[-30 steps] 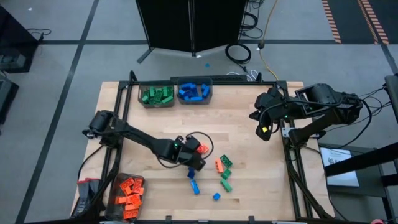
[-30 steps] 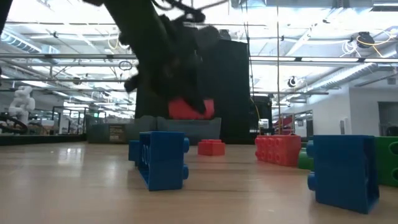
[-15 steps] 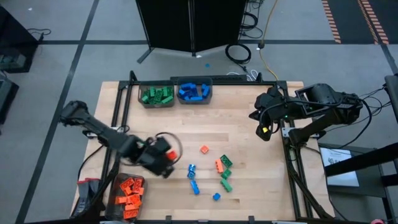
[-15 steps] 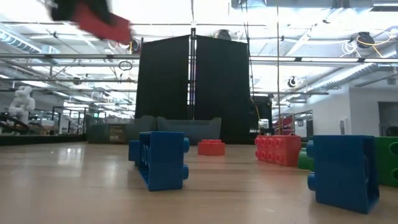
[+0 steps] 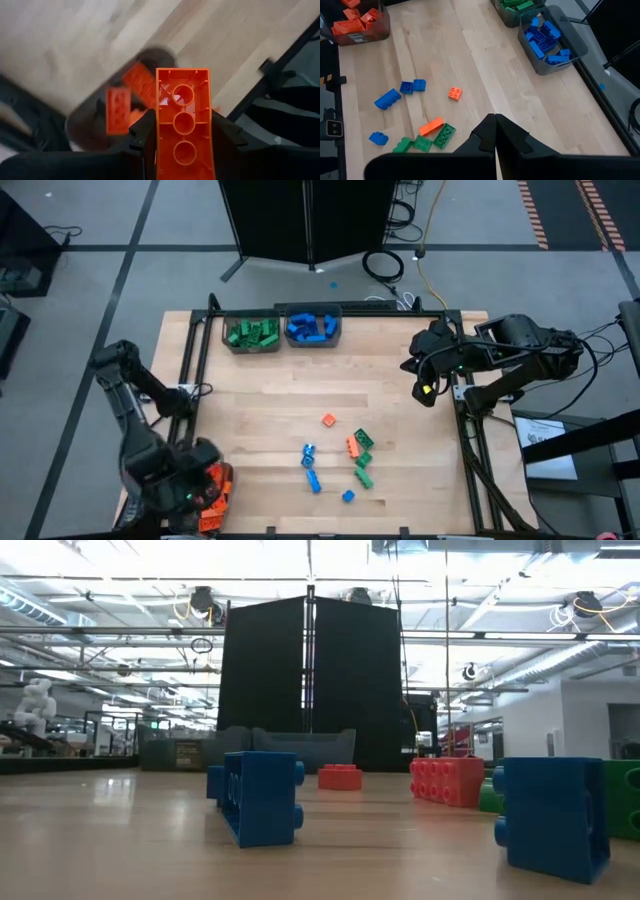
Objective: Sort blocks
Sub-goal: Put the orange gamepiece into the bottom black bin
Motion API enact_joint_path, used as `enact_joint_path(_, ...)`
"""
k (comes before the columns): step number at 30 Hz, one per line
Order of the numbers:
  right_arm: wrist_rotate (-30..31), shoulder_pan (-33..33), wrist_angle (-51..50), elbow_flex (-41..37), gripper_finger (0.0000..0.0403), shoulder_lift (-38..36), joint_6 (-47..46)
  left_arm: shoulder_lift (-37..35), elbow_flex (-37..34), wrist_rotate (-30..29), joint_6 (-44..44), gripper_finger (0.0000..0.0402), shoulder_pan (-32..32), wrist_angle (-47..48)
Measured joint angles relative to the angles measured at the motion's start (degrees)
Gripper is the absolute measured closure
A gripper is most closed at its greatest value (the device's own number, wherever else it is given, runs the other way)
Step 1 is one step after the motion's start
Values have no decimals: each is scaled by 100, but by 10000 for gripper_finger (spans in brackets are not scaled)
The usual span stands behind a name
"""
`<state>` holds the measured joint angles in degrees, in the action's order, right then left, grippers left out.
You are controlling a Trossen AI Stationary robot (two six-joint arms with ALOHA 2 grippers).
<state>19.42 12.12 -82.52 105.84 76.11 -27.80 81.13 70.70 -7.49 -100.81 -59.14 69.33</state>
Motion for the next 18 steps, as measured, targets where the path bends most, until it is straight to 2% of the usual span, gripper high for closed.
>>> enact_joint_path(3,0,0,2,2,403,-1,1,147,-4,-2,-462,285,-431,57)
enact_joint_path(6,11,0,2,0,403,0,1,374,-4,-2,-542,285,-717,45)
enact_joint_path(15,20,0,2,0,403,-1,1,1129,-9,71,-539,285,-920,60)
enact_joint_path(16,20,0,2,0,403,0,1,1199,-9,114,-542,281,-920,62)
enact_joint_path(18,20,0,2,0,403,1,1,1298,-9,154,-541,246,-914,59)
